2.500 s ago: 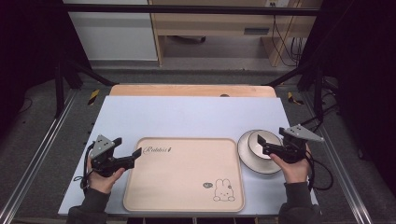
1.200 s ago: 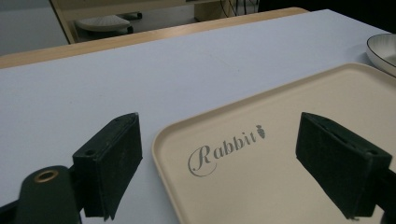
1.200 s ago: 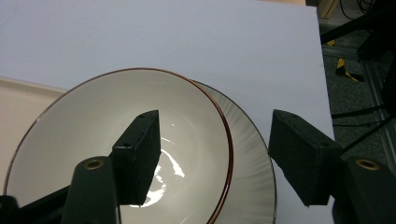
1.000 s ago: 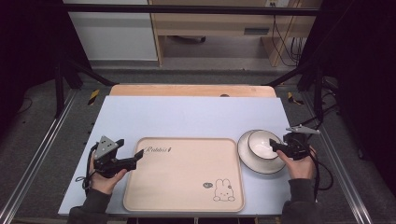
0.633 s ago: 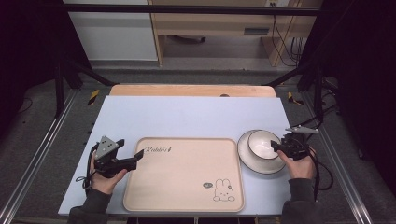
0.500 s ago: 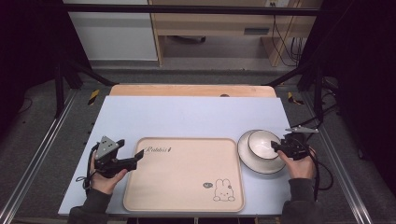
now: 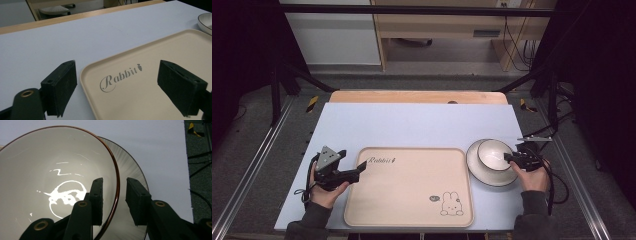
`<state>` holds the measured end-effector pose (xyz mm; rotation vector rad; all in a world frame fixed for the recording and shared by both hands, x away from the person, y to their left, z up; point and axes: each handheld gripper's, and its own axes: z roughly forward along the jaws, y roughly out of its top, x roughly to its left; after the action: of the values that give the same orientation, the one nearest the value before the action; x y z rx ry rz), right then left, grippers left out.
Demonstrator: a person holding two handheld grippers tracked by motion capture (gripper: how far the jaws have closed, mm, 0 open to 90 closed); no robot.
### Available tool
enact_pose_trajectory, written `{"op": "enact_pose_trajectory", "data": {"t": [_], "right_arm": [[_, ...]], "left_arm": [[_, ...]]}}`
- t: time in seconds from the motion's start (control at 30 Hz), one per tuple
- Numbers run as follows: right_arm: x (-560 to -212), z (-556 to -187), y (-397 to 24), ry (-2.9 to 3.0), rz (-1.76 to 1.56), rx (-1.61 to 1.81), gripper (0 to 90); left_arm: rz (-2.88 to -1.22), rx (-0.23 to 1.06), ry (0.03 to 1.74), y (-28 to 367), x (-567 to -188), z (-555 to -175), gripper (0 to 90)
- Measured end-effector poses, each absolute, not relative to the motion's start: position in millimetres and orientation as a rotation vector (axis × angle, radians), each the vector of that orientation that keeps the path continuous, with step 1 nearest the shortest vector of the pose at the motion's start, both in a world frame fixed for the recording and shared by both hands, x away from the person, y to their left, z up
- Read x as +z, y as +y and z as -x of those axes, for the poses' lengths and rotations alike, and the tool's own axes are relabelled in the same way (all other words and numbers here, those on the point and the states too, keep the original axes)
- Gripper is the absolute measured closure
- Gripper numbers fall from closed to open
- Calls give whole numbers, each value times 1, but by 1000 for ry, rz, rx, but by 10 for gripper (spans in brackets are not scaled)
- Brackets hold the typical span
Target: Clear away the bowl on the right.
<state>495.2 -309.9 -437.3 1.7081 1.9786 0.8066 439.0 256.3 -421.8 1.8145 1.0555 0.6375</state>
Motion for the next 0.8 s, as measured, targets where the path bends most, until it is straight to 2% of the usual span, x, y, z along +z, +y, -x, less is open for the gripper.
{"op": "enact_pose_trajectory", "data": {"t": [0.8], "right_arm": [[-442, -501, -308, 2006, -1795, 818, 774]], "left_arm": [[-1818, 635, 1057, 256, -422, -439, 160]]}}
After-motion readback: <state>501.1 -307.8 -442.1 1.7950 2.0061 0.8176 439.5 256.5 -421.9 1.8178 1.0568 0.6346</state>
